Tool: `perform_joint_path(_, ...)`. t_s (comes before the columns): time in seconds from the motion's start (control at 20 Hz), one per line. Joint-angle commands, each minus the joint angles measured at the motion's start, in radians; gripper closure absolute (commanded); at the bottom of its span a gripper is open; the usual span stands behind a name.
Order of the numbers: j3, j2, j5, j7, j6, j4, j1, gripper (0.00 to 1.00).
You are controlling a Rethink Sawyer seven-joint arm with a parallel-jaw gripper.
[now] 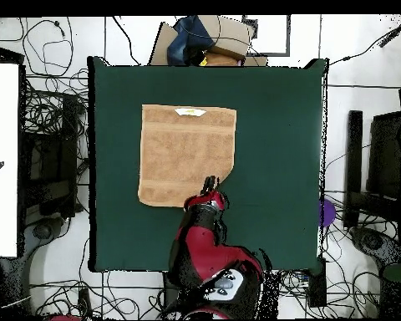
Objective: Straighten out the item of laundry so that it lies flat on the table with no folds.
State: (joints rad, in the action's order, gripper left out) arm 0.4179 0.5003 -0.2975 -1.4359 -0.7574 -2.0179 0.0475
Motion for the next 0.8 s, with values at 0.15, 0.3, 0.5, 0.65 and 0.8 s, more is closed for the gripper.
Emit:
perform_joint_path(0.15, -0.001, -0.078, 0.136, -0.167, 0.096, -0.06, 0.056, 1.0)
perform_joint_path(0.3, -0.007, -0.125, 0.157, -0.166, 0.084, -0.047, 0.058, 1.0)
perform_joint_path(0.5, -0.014, -0.149, 0.153, -0.156, 0.099, -0.038, 0.056, 1.0)
perform_joint_path(0.65, 0.006, -0.188, 0.206, -0.137, 0.102, -0.027, 0.091, 1.0)
perform_joint_path(0.8, 0.01, -0.202, 0.217, -0.135, 0.102, -0.021, 0.098, 1.0)
